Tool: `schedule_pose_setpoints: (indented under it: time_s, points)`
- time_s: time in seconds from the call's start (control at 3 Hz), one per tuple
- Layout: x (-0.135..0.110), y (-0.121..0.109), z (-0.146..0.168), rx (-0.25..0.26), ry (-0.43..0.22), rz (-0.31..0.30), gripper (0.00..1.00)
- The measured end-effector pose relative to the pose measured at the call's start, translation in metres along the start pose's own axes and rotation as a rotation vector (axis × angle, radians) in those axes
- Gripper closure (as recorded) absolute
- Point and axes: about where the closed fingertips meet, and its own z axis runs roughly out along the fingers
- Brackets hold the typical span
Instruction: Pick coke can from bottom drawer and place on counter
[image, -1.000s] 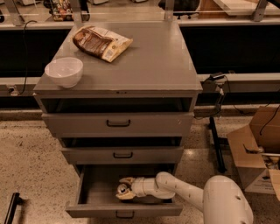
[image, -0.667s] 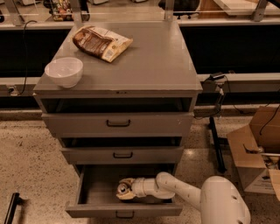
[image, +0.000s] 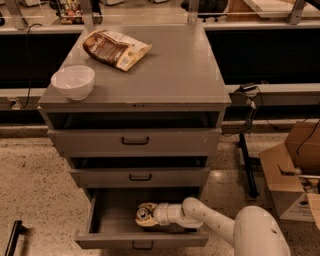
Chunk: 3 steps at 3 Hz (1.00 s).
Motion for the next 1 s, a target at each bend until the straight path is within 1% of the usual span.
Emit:
schedule_pose_setpoints:
  time_s: [0.33,0.67,1.0]
  points:
    - [-0.037,0.004,-0.029,-0.004,-0.067,-0.037,1.00]
    - [-0.097,0.019,-0.097,-0.046,-0.171,-0.122,1.00]
    - [-0.150,0.043,-0.166,-0.157,-0.192,-0.225,1.00]
